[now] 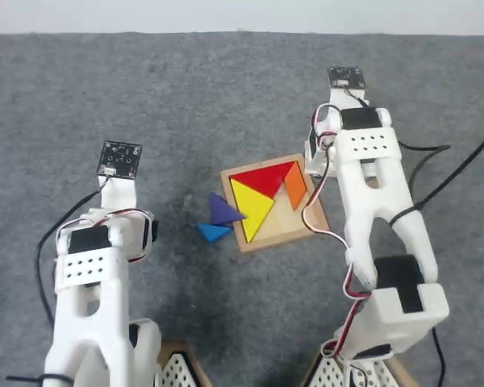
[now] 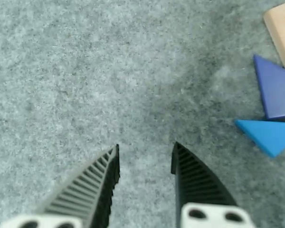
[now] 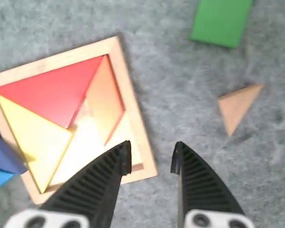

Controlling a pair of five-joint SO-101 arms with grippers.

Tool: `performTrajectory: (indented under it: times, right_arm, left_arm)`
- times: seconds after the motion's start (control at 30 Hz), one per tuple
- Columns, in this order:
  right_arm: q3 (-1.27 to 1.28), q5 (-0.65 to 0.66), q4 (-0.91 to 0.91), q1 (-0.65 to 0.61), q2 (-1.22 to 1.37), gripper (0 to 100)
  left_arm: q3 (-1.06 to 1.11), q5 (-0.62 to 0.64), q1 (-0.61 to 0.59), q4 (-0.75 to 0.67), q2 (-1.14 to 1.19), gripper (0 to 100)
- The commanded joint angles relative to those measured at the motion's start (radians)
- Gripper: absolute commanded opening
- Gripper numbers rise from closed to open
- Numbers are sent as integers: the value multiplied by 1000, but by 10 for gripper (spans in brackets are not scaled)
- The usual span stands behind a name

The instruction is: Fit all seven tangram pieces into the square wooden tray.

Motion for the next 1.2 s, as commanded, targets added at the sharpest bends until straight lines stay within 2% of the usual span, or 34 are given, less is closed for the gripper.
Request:
performTrajectory:
  times: [0.0,0.17,0.4,0.83,1.17]
  right_arm:
    - [-31,6,-42,108,-50,166]
    - [-17,11,-136,213,81,243]
    - [-18,12,-232,216,249,242]
    - [-17,14,-237,219,282,241]
    - [-63,14,-255,278,371,241]
  left_arm:
    - [-10,-9,2,-17,-31,177]
    - [-10,-9,5,-17,-31,177]
    - [-10,-9,2,-17,-31,177]
    - [-10,-8,2,-17,-31,177]
    - [-12,-8,2,0,-38,177]
